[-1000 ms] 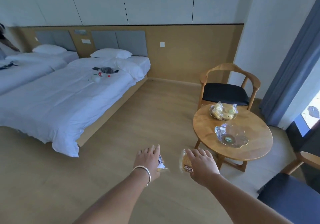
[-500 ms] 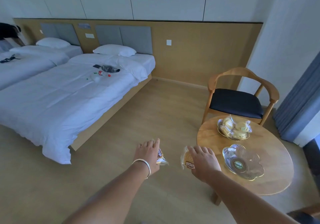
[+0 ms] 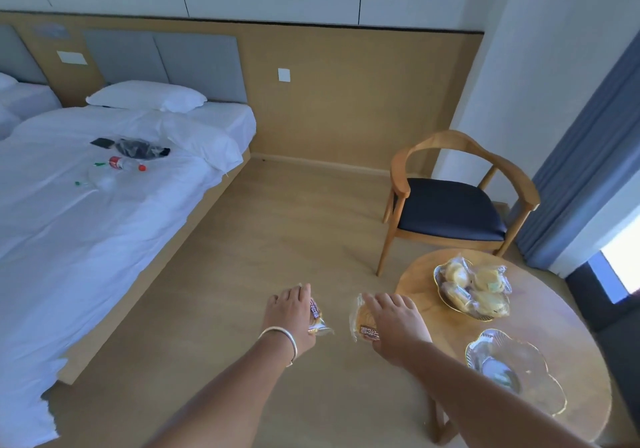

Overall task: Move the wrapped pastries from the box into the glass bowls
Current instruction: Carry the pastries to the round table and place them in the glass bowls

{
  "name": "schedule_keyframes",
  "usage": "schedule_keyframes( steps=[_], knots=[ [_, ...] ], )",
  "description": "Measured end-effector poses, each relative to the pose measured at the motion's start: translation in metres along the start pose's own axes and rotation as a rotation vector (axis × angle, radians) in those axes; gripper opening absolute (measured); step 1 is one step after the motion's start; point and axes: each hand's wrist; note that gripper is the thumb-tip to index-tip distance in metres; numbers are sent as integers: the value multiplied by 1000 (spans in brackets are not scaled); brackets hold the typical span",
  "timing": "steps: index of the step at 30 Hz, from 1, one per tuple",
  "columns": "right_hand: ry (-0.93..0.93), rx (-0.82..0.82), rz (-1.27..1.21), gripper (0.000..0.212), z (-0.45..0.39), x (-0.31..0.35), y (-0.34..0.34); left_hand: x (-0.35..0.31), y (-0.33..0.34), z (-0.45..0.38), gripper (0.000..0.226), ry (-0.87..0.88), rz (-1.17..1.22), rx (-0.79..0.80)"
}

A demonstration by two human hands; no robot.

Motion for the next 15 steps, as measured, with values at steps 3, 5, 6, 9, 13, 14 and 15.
schedule_keyframes(
  steps=[3, 5, 6, 9, 13, 14, 15],
  knots=[
    [35, 27, -23, 82, -30, 4, -2, 21, -1, -39, 81, 35, 7, 16],
    [60, 41, -23, 83, -45, 1, -1, 27, 0, -60, 79, 67, 7, 30],
    [75, 51, -25, 83, -52, -1, -1, 28, 1, -72, 79, 81, 14, 35],
    [114, 62, -34, 83, -76, -14, 3, 27, 2, -109, 79, 133, 15, 42],
    [165, 87, -41, 84, -109, -45, 10, 13, -1, -161, 75, 195, 7, 61],
    [184, 82, -48, 84, -118, -54, 11, 9, -2, -174, 74, 212, -6, 66],
    [204, 78, -56, 84, -127, -64, 12, 4, -4, -188, 74, 229, -24, 74]
  ],
)
Point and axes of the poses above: each hand's wrist, its own z-axis away from the middle knuckle, its own y-axis out of the palm, x = y × z, and after that the axes turned 13 degrees about y, right-handed
